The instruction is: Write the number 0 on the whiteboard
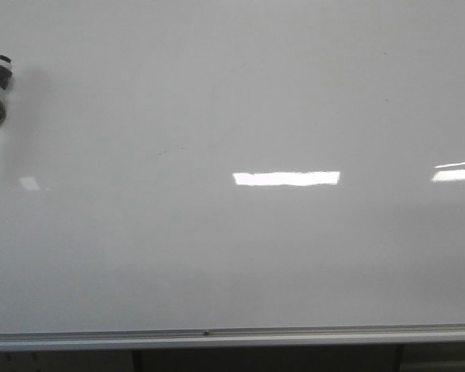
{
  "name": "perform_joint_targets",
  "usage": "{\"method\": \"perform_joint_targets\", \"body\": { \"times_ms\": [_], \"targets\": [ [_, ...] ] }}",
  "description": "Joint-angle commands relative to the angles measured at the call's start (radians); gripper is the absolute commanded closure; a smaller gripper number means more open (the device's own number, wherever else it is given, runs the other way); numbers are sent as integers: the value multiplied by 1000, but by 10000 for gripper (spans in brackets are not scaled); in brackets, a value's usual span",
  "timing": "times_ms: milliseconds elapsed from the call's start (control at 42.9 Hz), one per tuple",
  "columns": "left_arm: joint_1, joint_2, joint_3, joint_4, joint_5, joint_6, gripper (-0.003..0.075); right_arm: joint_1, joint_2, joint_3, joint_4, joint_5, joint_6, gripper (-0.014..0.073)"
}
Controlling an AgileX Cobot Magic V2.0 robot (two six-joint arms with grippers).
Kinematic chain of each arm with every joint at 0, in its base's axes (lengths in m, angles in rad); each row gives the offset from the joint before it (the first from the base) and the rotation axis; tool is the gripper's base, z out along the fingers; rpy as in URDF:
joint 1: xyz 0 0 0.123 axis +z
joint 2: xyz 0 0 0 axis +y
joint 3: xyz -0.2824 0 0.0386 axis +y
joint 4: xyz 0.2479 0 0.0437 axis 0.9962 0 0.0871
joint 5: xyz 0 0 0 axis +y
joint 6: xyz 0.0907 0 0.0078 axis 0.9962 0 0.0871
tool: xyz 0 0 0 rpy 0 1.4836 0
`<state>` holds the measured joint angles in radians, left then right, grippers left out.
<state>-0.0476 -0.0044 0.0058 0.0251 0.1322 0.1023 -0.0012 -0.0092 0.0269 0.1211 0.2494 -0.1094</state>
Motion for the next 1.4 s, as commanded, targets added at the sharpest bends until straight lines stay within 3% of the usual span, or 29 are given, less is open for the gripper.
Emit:
{"method": "perform_joint_targets", "body": {
  "times_ms": [0, 1376],
  "targets": [
    [1, -18, 22, -1, -84, -9, 740, -2, -16, 1, -9, -77, -1, 662],
    [1, -18, 22, -7, -97, -9, 740, -2, -16, 1, 0, -91, -1, 662]
  ]
}}
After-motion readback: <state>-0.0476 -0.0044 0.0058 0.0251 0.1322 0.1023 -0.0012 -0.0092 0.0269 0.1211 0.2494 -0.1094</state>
